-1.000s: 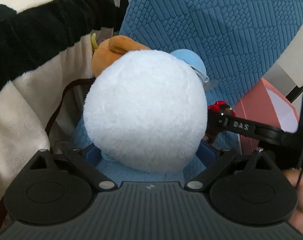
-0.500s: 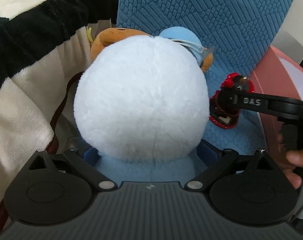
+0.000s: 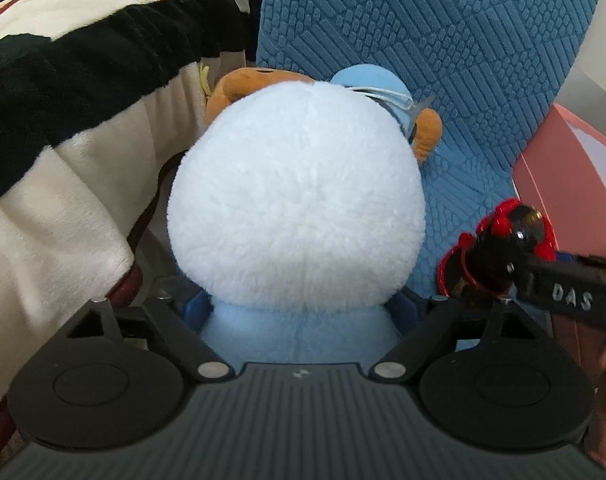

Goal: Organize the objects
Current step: 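Lift figurine with right tool while left tool holds snowman plush, then carry figurine with right tool while left tool carries snowman over pink box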

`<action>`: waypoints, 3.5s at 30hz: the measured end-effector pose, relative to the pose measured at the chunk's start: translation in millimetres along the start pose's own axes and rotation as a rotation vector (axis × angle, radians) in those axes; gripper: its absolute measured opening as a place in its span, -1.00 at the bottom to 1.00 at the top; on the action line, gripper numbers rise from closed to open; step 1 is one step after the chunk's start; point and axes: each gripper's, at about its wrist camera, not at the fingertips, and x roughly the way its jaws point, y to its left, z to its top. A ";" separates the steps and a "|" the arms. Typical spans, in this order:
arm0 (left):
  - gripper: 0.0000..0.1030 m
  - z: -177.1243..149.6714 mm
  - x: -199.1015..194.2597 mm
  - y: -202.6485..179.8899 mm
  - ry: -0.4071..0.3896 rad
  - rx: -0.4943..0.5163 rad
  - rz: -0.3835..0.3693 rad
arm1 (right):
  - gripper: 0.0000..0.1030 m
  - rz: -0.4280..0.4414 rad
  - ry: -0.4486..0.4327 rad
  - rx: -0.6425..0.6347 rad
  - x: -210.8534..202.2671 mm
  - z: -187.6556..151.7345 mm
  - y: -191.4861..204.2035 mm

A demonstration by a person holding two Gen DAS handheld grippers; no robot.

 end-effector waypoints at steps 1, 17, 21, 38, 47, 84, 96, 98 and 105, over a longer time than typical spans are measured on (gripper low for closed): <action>0.70 -0.7 -1.5 -0.4 -0.004 -0.002 0.003 | 0.12 0.004 -0.002 0.002 -3.3 -2.3 0.2; 0.64 -25.3 -44.7 -12.9 -0.016 -0.089 -0.064 | 0.12 0.006 -0.029 0.036 -56.2 -35.1 -8.1; 0.64 -34.0 -58.6 -18.5 -0.009 -0.110 -0.090 | 0.12 0.014 -0.017 0.068 -69.5 -45.6 -14.8; 0.64 -33.3 -115.5 -54.0 0.009 -0.134 -0.160 | 0.12 0.023 -0.039 0.116 -147.0 -43.3 -32.1; 0.64 -1.6 -142.2 -80.6 -0.017 -0.142 -0.196 | 0.12 0.050 -0.089 0.122 -183.9 -10.4 -51.5; 0.64 80.1 -106.6 -292.6 -0.018 0.028 -0.344 | 0.12 -0.048 -0.175 0.190 -218.4 47.9 -202.3; 0.64 64.7 -26.7 -326.9 0.109 0.053 -0.327 | 0.12 -0.092 -0.012 0.255 -148.9 14.1 -256.2; 0.64 61.9 -16.2 -329.8 0.129 0.054 -0.323 | 0.12 -0.096 0.016 0.261 -136.9 8.4 -262.0; 0.63 62.0 3.4 -334.8 0.153 0.055 -0.325 | 0.12 -0.113 0.069 0.281 -112.5 -4.2 -279.2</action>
